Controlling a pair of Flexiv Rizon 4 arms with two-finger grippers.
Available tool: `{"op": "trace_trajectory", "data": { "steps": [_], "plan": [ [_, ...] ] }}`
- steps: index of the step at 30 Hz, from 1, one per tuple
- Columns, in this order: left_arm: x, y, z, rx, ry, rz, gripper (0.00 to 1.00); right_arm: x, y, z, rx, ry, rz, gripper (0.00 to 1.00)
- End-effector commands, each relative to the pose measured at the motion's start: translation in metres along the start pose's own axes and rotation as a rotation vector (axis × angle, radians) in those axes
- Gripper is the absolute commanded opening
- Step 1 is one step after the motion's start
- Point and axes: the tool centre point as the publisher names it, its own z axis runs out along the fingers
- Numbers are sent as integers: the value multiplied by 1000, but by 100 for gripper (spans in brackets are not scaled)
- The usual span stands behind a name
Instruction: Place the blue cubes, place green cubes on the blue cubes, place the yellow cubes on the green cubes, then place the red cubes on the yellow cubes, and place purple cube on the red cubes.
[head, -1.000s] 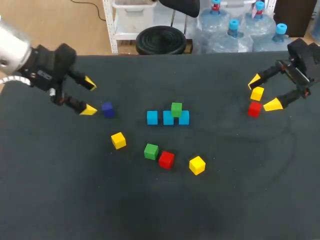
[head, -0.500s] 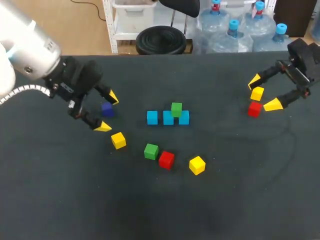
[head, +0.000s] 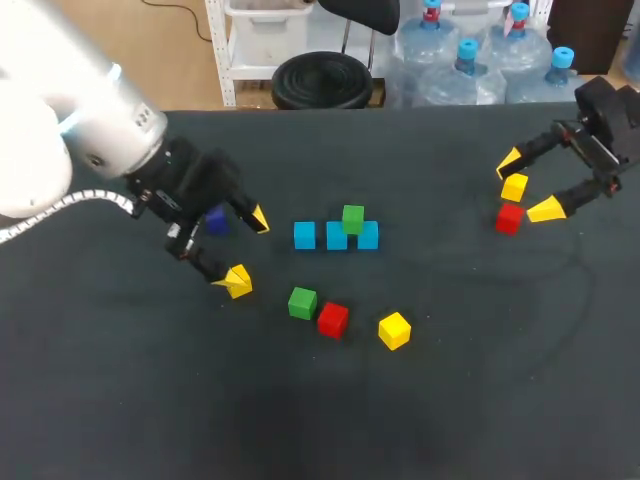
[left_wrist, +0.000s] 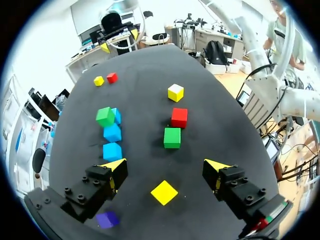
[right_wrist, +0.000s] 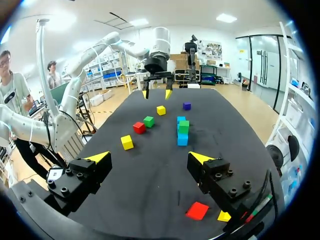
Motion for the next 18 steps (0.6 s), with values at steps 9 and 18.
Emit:
{"op": "trace_trajectory", "data": {
  "steps": [9, 18],
  "plan": [
    [-4, -8, 32, 11, 31, 25, 100, 0, 0, 1, 0, 0, -1, 100],
    [-11, -14, 52, 20, 57, 23, 100, 0, 0, 1, 0, 0, -1, 100]
  ]
}}
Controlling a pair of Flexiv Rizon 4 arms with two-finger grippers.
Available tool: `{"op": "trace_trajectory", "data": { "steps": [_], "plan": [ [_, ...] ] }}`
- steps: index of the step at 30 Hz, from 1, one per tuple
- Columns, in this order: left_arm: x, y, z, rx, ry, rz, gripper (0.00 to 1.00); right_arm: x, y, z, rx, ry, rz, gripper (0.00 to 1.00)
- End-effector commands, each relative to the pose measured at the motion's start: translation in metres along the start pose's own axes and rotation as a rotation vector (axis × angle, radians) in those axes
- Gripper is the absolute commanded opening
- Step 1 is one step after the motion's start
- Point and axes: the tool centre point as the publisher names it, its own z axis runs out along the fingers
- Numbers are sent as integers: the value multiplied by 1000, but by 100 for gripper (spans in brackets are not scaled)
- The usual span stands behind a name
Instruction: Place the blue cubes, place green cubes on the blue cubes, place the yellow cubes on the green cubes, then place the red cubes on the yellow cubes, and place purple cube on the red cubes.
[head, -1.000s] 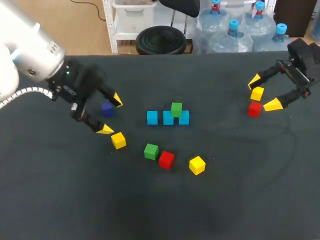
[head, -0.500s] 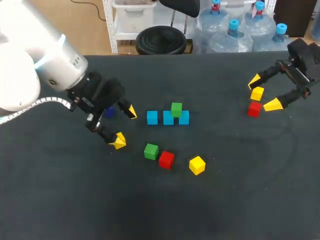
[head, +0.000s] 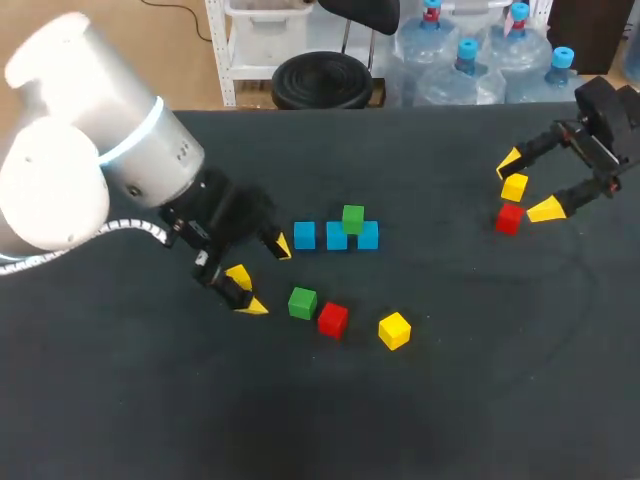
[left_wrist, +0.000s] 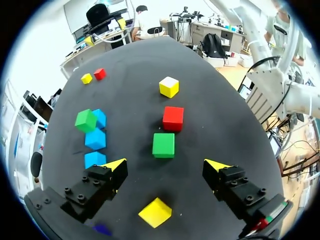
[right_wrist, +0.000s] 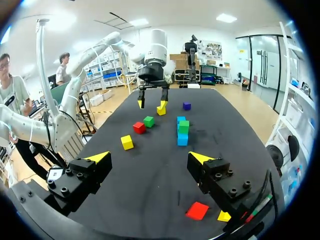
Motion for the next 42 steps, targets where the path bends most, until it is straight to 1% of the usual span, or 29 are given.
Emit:
{"op": "trace_trajectory", "data": {
  "steps": [1, 8, 10, 28, 29, 31, 34, 37, 41, 42],
  "plan": [
    [-2, 0, 11, 2, 13, -10, 100, 0, 0, 1, 0, -1, -1, 100],
    [-4, -1, 22, 6, 22, -10, 100, 0, 0, 1, 0, -1, -1, 100],
    [-3, 1, 25, 12, 34, -15, 100, 0, 0, 1, 0, -1, -1, 100],
    [-2, 12, 36, 0, 41, -36, 100, 0, 0, 1, 0, -1, -1, 100],
    [-2, 12, 37, -1, 40, -35, 95, 0, 0, 1, 0, -1, -1, 100],
    [-4, 13, 38, -1, 38, -35, 77, 0, 0, 1, 0, -1, -1, 100],
    [-5, 14, 40, 0, 35, -34, 79, 0, 0, 1, 0, -1, -1, 100],
    [-7, 14, 40, 0, 34, -33, 74, 0, 0, 1, 0, -1, -1, 100],
    [-7, 15, 41, 2, 34, -31, 73, 0, 0, 1, 0, -1, -1, 100],
    [-7, 15, 42, 3, 34, -32, 59, 0, 0, 1, 0, -1, -1, 100]
  ]
}}
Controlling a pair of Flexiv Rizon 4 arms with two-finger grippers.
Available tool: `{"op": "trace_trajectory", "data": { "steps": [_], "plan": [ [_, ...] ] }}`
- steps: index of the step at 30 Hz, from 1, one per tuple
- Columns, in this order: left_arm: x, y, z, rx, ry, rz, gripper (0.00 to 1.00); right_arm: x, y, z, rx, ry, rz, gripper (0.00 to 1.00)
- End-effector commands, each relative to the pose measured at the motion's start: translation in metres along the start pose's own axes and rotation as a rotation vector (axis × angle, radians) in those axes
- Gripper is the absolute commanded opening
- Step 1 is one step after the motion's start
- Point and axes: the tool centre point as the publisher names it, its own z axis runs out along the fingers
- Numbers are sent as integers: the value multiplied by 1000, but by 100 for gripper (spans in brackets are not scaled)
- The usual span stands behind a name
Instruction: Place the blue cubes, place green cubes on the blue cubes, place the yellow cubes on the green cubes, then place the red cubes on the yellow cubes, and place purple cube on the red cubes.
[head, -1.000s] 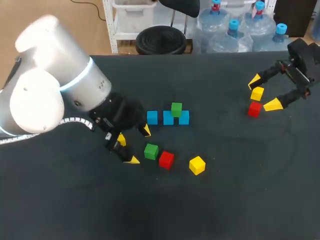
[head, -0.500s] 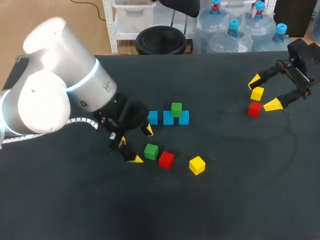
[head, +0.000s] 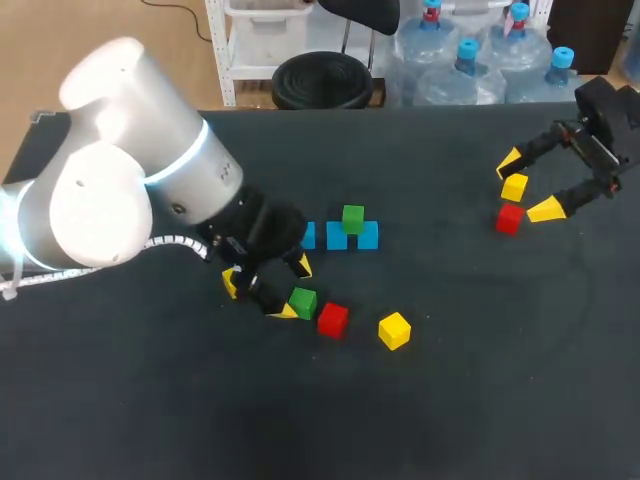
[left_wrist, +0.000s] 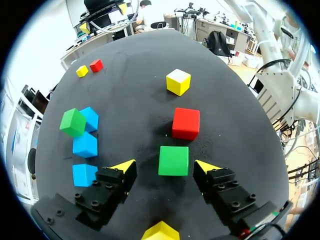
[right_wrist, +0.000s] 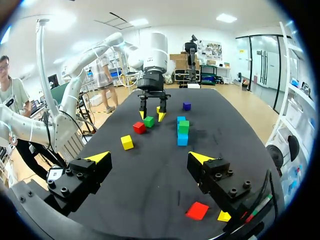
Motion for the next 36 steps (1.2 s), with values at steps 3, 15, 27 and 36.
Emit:
{"op": "trace_trajectory", "data": {
  "steps": [3, 15, 27, 36],
  "plan": [
    [0, 2, 2, 6, 4, -3, 46, 0, 0, 1, 0, 0, -1, 100],
    [-3, 3, -3, -2, 5, -22, 0, 0, 0, 1, 0, 0, -1, 100],
    [-17, 9, -43, -51, 54, -100, 0, 0, 0, 1, 0, 0, -1, 100],
    [-17, 37, -64, -102, 51, -205, 0, 0, 0, 1, 0, 0, -1, 100]
  ]
}}
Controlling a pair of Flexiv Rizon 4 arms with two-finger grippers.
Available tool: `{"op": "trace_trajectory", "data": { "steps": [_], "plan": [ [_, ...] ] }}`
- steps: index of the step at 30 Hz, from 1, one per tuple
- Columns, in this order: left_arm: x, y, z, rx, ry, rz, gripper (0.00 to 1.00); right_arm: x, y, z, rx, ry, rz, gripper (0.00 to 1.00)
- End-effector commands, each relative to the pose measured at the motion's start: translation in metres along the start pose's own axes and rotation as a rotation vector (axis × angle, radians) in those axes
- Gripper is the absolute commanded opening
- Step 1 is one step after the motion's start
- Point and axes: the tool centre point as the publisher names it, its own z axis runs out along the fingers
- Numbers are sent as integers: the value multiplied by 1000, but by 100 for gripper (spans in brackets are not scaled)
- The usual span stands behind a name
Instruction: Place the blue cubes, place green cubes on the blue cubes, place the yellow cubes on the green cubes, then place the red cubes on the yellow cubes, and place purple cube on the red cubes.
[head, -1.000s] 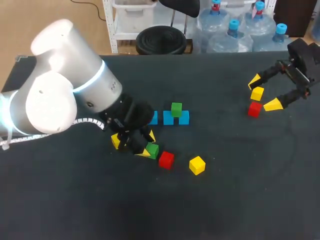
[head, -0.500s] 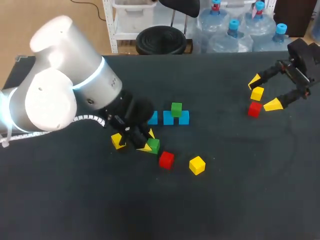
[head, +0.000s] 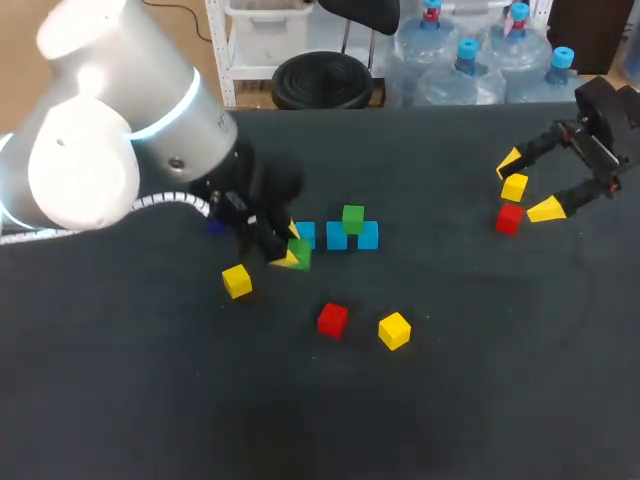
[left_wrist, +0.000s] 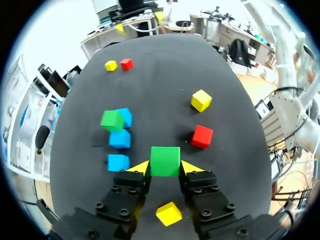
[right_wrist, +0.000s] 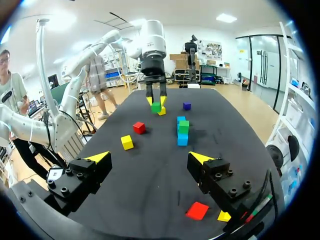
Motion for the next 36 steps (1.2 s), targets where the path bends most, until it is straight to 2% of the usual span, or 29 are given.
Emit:
{"op": "trace_trajectory", "data": {
  "steps": [1, 10, 20, 26, 36],
  "plan": [
    [-2, 12, -4, -5, 4, -27, 0, 0, 0, 1, 0, 0, -1, 100],
    [-5, 47, 0, -21, 10, -82, 0, 0, 0, 1, 0, 0, -1, 100],
    [-8, 77, 14, -28, 19, -90, 0, 0, 0, 1, 0, 0, -1, 100],
    [-9, 85, 21, -29, 9, -113, 0, 0, 0, 1, 0, 0, -1, 100],
    [-11, 86, 32, -16, -4, -126, 0, 0, 0, 1, 0, 0, -1, 100]
  ]
}}
